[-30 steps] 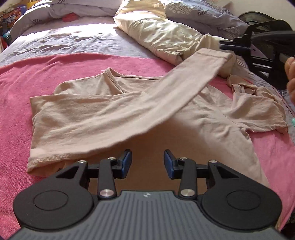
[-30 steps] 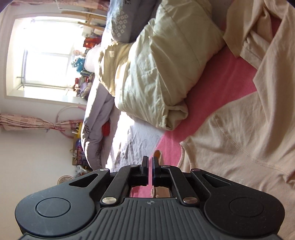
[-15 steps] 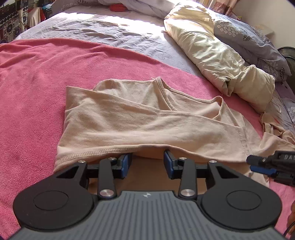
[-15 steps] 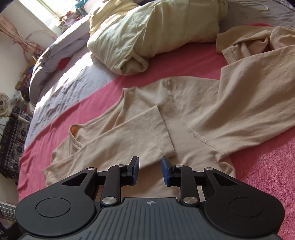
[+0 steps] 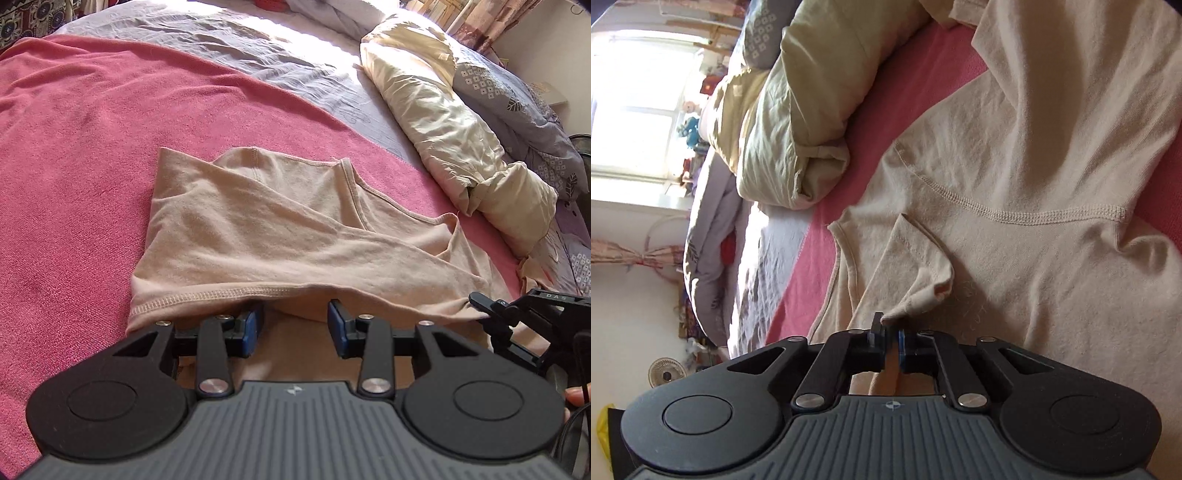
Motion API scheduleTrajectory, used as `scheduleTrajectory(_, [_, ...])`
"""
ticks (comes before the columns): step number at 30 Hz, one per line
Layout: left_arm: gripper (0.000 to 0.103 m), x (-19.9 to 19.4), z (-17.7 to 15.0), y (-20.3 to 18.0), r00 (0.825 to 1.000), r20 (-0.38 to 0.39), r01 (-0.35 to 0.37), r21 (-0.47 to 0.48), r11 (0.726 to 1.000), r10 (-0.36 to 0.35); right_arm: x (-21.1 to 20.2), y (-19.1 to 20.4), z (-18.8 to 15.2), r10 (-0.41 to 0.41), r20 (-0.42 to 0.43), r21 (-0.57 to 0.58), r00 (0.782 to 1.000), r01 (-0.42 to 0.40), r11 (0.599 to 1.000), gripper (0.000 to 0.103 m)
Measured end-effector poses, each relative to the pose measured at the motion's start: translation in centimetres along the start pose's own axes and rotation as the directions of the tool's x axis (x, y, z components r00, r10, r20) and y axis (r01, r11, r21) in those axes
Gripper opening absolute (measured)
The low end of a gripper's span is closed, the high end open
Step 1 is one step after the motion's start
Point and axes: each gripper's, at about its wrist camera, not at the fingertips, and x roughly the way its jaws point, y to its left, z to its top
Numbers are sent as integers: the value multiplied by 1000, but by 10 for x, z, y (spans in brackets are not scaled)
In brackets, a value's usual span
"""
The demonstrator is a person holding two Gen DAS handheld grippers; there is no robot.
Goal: Fold clothes
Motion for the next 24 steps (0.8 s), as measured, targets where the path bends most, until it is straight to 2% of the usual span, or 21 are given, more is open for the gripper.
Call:
scheduleTrajectory(3, [45, -1, -8, -8, 1000, 0, -9, 65, 998, 9, -3, 7, 2, 19, 6, 2, 1000, -19, 1000, 5])
scheduleTrajectory(6, [46, -2, -16, -18, 999, 14, -32, 126, 992, 30, -14, 17, 9, 106, 11, 69, 994, -106, 992, 4])
scheduleTrajectory(10, [46, -3, -18, -23, 993, 63, -103, 137, 985, 95, -38, 33, 25, 227, 61, 105, 972, -233, 967, 4])
scheduleTrajectory(12, [46, -3, -17, -20, 987, 78, -148, 133, 980, 138, -47, 36, 34, 223, 87, 72, 971, -230, 971, 4])
scheduleTrajectory(16, [48, -5, -20, -11, 974, 96, -216, 140, 966, 204, -52, 19, 44, 46, 132, -21, 990, -43, 999, 4])
scheduleTrajectory(18, [49, -7, -25, -12, 969, 105, -239, 173, 956, 223, -46, 2, 43, -82, 145, -65, 986, 93, 994, 4])
scheduleTrajectory(19, [49, -9, -28, -13, 967, 111, -248, 189, 950, 230, -40, -5, 41, -156, 147, -101, 977, 172, 980, 5])
scheduleTrajectory(20, [49, -10, -32, -13, 965, 116, -256, 205, 945, 236, -33, -10, 37, -235, 140, -147, 962, 255, 956, 6])
scheduleTrajectory(21, [49, -10, -35, -14, 962, 121, -265, 224, 938, 243, -30, -10, 32, -289, 146, -199, 946, 314, 928, 3])
scheduleTrajectory(22, [49, -10, -39, -15, 960, 131, -274, 245, 930, 248, -31, -3, 26, -316, 171, -268, 933, 353, 897, 3])
scheduleTrajectory(23, [49, -11, -42, -17, 957, 141, -283, 267, 921, 253, -32, 3, 20, -340, 198, -333, 919, 390, 859, 9])
scheduleTrajectory(24, [49, -11, -46, -18, 954, 151, -292, 287, 912, 258, -32, 14, 13, -374, 240, -406, 896, 442, 800, 14])
